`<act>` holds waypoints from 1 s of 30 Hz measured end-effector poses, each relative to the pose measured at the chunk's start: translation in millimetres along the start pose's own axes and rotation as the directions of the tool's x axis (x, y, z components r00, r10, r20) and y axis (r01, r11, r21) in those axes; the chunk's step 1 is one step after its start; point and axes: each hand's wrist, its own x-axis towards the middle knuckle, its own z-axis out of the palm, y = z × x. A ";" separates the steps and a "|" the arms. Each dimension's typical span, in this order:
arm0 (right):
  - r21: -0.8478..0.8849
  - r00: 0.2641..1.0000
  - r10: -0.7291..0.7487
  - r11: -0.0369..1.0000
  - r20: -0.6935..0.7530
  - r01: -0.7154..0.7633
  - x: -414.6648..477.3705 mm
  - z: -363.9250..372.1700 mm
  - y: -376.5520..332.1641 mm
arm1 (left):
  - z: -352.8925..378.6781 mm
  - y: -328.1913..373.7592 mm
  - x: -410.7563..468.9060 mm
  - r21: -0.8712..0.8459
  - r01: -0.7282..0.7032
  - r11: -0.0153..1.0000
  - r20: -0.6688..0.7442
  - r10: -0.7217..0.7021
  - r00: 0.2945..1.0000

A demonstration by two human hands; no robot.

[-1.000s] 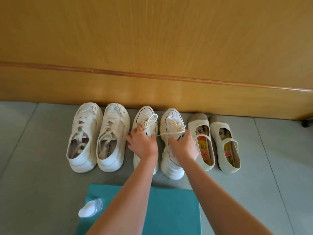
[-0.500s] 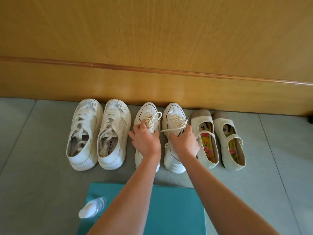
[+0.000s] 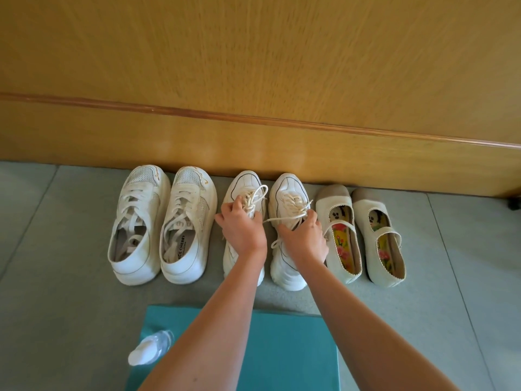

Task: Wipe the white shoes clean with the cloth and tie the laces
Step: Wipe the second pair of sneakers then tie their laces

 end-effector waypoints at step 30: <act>0.106 0.922 -0.063 0.994 0.383 0.024 -56.9 89.2 -168.9 | -173.9 -84.3 120.7 0.144 0.358 0.922 0.168 -0.380 0.910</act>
